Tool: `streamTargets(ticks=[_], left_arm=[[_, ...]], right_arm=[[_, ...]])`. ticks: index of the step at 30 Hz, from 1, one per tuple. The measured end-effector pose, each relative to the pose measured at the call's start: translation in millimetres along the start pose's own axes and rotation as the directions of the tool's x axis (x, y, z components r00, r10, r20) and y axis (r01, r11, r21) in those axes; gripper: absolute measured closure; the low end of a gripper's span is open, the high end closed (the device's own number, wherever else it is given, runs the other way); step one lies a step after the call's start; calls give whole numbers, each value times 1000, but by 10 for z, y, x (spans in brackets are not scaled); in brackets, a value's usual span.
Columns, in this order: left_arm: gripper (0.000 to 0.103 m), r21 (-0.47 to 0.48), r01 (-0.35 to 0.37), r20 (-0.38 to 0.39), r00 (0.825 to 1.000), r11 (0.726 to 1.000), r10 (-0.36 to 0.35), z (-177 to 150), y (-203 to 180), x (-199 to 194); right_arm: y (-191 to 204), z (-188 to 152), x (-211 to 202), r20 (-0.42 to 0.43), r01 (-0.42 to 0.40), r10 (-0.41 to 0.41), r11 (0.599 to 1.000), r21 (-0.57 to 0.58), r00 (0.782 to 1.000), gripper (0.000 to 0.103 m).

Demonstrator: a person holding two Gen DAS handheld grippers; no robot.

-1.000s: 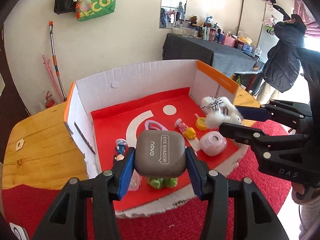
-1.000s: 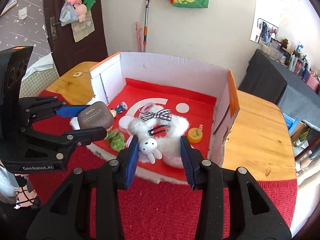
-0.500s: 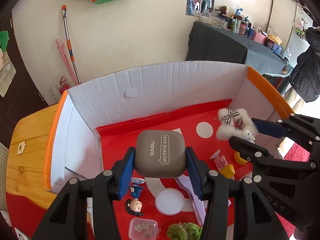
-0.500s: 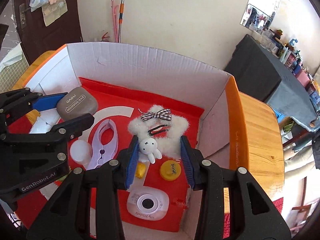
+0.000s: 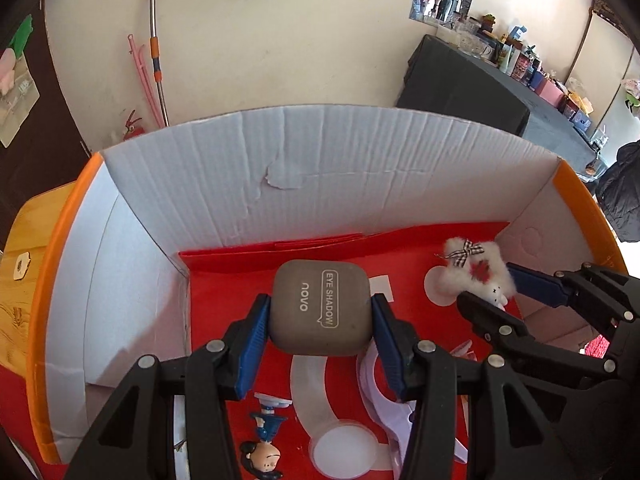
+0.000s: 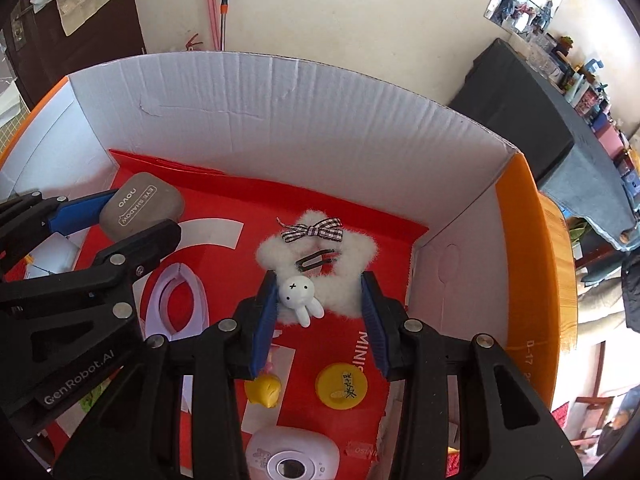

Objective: Organize objects
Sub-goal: 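Carry the eye shadow case and plush bunny with both tools into the box, then open the left tool to release the case while the right tool releases the bunny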

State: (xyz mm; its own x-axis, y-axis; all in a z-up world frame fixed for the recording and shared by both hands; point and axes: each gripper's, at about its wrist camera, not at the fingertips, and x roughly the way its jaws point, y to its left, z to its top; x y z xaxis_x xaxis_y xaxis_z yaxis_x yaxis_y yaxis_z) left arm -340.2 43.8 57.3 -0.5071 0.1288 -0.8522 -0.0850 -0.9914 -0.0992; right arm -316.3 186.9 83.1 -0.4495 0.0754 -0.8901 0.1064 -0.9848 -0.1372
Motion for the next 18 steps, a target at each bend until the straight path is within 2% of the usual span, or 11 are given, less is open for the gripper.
streamTargets(ticks=[10,18], left_arm=[[51,-54,11,-57,998,998,-14,-1,66,192],[51,-46,7,-58,998,999,-9,-2,77,224]], right_arm=[[53,41,145,-49,21,-22,1000,-15,999,65],[76,9,185,-67,16,-17,1000,-16,998,64]])
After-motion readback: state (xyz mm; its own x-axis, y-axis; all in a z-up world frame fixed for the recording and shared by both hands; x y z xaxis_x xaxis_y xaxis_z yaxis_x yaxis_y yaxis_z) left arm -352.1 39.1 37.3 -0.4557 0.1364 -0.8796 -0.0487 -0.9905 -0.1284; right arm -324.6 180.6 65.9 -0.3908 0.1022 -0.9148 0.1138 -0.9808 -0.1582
